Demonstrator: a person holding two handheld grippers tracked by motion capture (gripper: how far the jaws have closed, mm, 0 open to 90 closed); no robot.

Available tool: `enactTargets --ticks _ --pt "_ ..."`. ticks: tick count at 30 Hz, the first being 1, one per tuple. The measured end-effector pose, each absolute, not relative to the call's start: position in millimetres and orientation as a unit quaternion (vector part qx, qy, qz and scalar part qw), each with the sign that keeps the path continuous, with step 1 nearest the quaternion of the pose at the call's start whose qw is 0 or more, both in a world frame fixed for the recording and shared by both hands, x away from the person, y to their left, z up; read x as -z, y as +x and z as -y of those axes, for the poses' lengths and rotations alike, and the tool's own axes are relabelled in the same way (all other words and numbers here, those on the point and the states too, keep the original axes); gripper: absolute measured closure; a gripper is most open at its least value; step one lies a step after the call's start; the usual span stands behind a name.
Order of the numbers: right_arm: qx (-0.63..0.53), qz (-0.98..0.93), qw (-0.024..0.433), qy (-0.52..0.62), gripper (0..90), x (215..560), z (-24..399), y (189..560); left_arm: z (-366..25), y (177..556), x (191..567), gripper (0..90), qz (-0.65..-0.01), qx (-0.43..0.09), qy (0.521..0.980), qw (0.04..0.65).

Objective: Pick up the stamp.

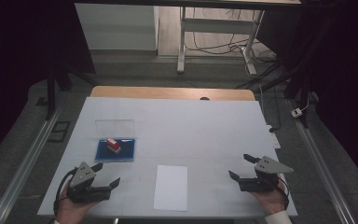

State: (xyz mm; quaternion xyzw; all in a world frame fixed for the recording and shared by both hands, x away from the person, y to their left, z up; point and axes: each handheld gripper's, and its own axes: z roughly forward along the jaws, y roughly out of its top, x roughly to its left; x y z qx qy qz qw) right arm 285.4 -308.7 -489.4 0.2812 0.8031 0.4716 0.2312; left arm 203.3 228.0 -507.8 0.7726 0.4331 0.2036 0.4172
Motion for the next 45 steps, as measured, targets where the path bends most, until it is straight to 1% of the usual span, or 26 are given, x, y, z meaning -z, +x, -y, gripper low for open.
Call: enactTargets --ticks 2,15,29,45 --pt "-0.467 -0.806 0.237 0.275 14.4 490.2 307.2 286.0 -228.1 203.3 507.7 16.0 -0.434 -0.202 0.773 0.417" --pt "-0.453 -0.818 0.236 0.265 16.1 495.2 300.6 283.8 -227.6 203.8 509.6 17.9 -0.428 -0.188 0.781 0.415" --pt "-0.451 -0.82 0.229 0.269 17.3 498.4 301.1 284.6 -228.3 203.1 504.6 18.9 -0.429 -0.192 0.779 0.415" --pt "-0.45 -0.822 0.221 0.269 17.8 497.7 297.4 282.4 -224.9 211.0 495.3 21.7 -0.413 -0.196 0.797 0.394"
